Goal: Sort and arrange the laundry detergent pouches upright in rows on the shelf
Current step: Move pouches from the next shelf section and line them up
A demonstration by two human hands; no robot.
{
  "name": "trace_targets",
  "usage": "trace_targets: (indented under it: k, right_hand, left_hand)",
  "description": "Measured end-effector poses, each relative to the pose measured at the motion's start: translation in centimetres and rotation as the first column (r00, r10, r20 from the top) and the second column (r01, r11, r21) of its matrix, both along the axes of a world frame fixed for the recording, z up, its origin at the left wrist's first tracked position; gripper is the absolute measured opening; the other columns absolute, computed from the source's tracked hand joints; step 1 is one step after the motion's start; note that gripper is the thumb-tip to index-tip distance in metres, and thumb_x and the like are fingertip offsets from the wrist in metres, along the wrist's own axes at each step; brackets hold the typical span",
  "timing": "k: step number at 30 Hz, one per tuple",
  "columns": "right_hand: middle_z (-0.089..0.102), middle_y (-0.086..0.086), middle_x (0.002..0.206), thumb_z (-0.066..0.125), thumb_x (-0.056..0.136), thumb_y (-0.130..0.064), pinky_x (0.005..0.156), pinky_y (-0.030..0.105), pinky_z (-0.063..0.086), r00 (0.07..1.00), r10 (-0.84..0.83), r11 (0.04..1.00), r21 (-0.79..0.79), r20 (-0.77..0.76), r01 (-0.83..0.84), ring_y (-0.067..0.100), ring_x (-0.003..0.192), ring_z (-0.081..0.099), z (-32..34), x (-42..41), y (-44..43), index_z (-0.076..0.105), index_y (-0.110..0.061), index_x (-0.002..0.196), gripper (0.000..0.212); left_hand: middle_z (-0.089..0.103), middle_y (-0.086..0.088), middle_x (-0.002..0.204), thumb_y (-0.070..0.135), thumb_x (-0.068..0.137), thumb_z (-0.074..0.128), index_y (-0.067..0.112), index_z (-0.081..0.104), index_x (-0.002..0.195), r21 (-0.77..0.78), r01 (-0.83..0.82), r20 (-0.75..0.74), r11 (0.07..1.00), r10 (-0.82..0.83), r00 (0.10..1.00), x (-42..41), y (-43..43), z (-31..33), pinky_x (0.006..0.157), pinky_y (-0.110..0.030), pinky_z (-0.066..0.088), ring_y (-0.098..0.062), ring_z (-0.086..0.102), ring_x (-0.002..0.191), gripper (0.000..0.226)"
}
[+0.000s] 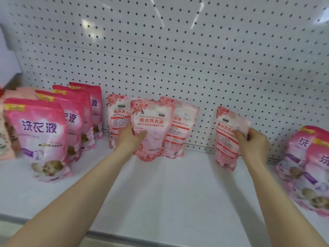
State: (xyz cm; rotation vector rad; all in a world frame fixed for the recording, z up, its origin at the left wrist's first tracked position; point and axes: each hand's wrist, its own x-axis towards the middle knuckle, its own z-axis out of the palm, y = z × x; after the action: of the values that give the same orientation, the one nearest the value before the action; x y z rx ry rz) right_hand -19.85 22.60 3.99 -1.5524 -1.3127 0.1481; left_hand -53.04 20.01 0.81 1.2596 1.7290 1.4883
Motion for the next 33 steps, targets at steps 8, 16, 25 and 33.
trace_targets:
  k: [8, 16, 25, 33]
  right_hand:
    - [0.054, 0.009, 0.131, 0.058, 0.089, -0.011, 0.106, 0.032, 0.030, 0.966, -0.039, 0.859, 0.502, 0.255, -0.098, 0.027, 0.125, 0.045, 4.0, -5.4, -3.1, 0.048, -0.011, 0.135, 0.047]
    - [0.057, 0.007, 0.138, 0.056, 0.096, -0.011, 0.100, 0.035, 0.040, 0.746, 0.382, 0.874, 0.050, 0.546, -0.484, 0.026, 0.127, 0.050, 5.3, -18.7, 0.6, 0.051, -0.016, 0.140, 0.044]
    - [0.061, 0.006, 0.071, 0.058, 0.096, -0.027, 0.057, 0.030, 0.036, 0.678, 0.441, 0.877, -0.122, 0.588, -0.465, 0.028, 0.072, 0.058, 6.0, -23.6, 1.5, 0.061, -0.008, 0.077, 0.027]
    - [0.064, -0.007, 0.074, 0.056, 0.090, -0.017, 0.070, 0.030, 0.052, 0.763, 0.531, 0.847, -0.201, 0.368, -0.492, 0.022, 0.073, 0.064, 8.9, -18.9, -3.3, 0.063, -0.033, 0.116, 0.032]
  left_hand:
    - [0.067, 0.005, 0.113, 0.025, 0.093, 0.060, 0.021, 0.059, 0.121, -0.016, 0.019, -0.089, 1.000, -0.020, 0.996, -1.1, -5.0, -0.9, 0.079, -0.027, 0.049, -0.017, 0.063, 0.098, 0.029]
    - [0.069, 0.006, 0.111, 0.028, 0.092, 0.059, 0.021, 0.063, 0.119, 0.056, -0.132, -0.236, 0.990, 0.142, 0.961, -6.1, -12.3, -1.3, 0.082, -0.030, 0.050, -0.016, 0.065, 0.098, 0.029]
    - [0.068, 0.003, 0.116, 0.027, 0.092, 0.059, 0.019, 0.060, 0.124, 0.132, -0.160, -0.323, 0.978, 0.195, 0.926, -7.5, -13.8, -1.3, 0.086, -0.030, 0.048, -0.021, 0.064, 0.106, 0.034]
    - [0.069, 0.000, 0.113, 0.029, 0.093, 0.056, 0.018, 0.062, 0.119, 0.119, -0.156, -0.302, 0.981, 0.185, 0.935, -7.2, -12.3, -2.0, 0.086, -0.038, 0.051, -0.024, 0.065, 0.102, 0.029]
